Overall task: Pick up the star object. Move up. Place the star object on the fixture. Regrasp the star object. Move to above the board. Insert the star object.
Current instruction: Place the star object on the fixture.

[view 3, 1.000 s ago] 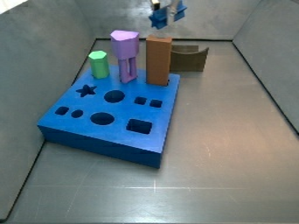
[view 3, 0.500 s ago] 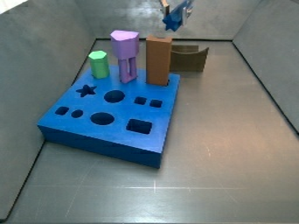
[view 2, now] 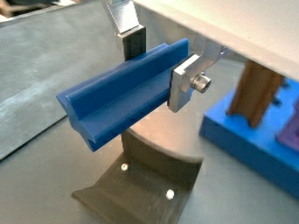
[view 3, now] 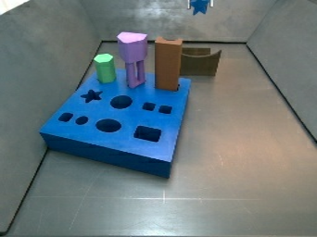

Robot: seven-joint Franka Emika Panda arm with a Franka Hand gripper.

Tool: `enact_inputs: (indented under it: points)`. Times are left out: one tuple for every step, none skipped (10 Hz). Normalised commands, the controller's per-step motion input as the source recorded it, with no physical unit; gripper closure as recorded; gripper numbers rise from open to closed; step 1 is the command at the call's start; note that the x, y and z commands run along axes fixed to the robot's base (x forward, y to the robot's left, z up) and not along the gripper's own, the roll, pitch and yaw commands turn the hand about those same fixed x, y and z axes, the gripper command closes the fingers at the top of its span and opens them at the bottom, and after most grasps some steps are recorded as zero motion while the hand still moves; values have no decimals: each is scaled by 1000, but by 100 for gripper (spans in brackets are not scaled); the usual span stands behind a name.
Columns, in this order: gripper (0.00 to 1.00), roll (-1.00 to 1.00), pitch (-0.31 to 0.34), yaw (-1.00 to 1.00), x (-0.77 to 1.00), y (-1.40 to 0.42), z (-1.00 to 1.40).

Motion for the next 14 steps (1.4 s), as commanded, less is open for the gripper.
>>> enact_inputs:
  points:
    - [100, -1000, 195, 447, 85, 47, 35]
    - [100, -1000, 238, 367, 79, 49, 13]
    - [100, -1000, 265, 307, 81, 48, -5]
    - [100, -1000, 292, 237, 82, 47, -11]
    - [100, -1000, 326, 139, 82, 49, -18]
    - [100, -976, 338, 57, 91, 50, -27]
    - [100, -887, 317, -3, 93, 51, -29]
    - [100, -653, 248, -114, 87, 53, -22]
    - [100, -551, 217, -142, 85, 52, -24]
    - [100, -337, 156, -167, 88, 50, -22]
    - [100, -230, 116, -167, 83, 32, -14]
    - [100, -1000, 224, -78, 127, 134, -1000]
    - [100, -1000, 209, -79, 129, 138, -1000]
    - [100, -1000, 227, -134, 152, 140, -1000]
